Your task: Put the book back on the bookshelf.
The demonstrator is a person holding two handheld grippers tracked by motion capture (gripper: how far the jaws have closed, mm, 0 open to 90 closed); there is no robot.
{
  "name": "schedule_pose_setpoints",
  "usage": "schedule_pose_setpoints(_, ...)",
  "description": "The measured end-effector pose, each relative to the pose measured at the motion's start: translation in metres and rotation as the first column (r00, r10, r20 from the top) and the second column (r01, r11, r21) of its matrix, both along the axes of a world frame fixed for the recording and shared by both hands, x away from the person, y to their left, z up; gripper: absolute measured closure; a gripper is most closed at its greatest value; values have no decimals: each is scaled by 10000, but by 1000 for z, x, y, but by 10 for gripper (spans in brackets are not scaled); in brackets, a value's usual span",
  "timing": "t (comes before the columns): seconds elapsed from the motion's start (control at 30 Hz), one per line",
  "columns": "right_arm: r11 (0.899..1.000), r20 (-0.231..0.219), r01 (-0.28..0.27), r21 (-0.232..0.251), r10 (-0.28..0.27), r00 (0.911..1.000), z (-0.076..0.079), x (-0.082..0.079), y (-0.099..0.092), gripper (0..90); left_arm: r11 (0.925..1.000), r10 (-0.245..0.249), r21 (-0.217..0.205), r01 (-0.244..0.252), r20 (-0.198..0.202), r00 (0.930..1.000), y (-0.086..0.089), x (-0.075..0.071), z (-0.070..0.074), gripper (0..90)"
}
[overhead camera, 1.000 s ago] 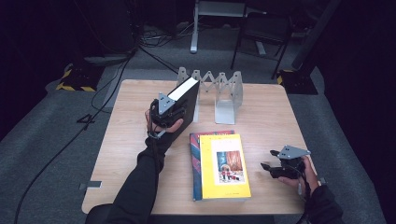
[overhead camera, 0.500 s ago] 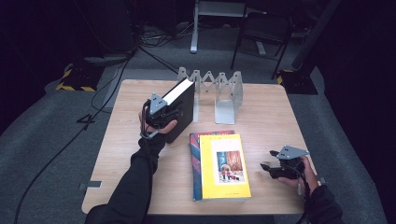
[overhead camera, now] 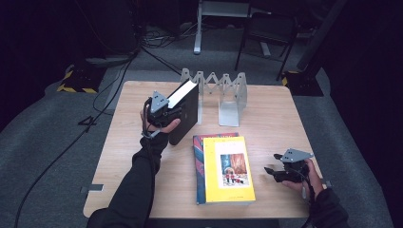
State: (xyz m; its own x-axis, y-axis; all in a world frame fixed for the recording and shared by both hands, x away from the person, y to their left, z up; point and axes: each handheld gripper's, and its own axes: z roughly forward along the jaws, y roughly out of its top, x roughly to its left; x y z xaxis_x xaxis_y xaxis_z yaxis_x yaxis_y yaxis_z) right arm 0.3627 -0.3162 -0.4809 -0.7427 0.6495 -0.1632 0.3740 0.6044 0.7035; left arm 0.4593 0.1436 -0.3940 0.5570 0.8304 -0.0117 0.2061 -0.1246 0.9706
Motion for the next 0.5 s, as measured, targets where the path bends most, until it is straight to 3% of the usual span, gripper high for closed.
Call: schedule_pose_setpoints(0.5,10000,-24,-42,36,42,10000,0,-1,-1,344,9978,658,-56,-658,35,9978,-21,12,16,521)
